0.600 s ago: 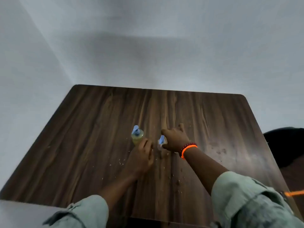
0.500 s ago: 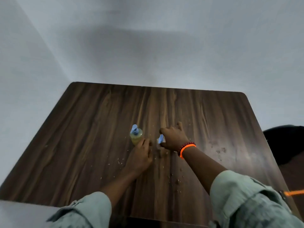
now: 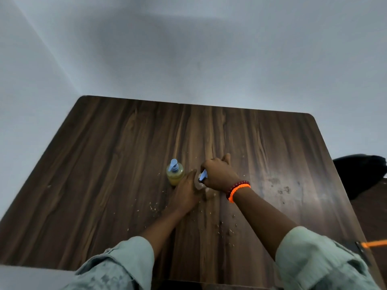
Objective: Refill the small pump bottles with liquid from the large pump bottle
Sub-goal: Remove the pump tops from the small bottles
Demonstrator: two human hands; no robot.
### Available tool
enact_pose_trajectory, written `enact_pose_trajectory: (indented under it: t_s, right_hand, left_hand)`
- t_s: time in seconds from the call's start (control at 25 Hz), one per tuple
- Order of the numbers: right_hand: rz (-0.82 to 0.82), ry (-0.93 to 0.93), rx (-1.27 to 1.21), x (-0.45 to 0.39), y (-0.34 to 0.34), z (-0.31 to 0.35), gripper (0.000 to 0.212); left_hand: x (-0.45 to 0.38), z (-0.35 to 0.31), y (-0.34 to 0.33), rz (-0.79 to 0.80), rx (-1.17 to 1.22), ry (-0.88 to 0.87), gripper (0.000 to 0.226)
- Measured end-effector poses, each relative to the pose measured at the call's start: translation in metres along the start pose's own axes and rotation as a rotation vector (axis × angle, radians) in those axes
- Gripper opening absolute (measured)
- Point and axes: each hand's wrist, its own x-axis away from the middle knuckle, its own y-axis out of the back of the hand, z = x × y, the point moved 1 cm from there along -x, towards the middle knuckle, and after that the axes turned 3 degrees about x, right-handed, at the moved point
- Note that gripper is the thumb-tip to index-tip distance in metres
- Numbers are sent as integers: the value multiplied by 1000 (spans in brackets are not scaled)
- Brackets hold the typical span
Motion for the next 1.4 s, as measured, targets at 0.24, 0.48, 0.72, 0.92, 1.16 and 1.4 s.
enact_pose_trajectory:
  t_s: [0.24,0.48,0.72,0.92,1.16,1.4]
  right_hand:
    - [-230,-148,-532,54,41,28,26]
    - [-477,-240,-801,100,46,52,16]
    - [-333,-127,-1207,101,55,54,55]
    - [-499,-255,-1249,103,46,74,79]
    - [-409,-262,-1207,108,32,85,84]
    - [-406,-276,-1255,109,31,85,87]
  left_hand:
    - [41,-35,31,-151,304,-29,39]
    - [69,-66,46,-126,367,-41,27]
    - [72,-68,66,-104,361,-21,33]
    - [76,-67,68,-187,341,0,27]
    - [90,-57,62,-182,336,-1,12]
    - [91,-58,59,-155,324,-2,24]
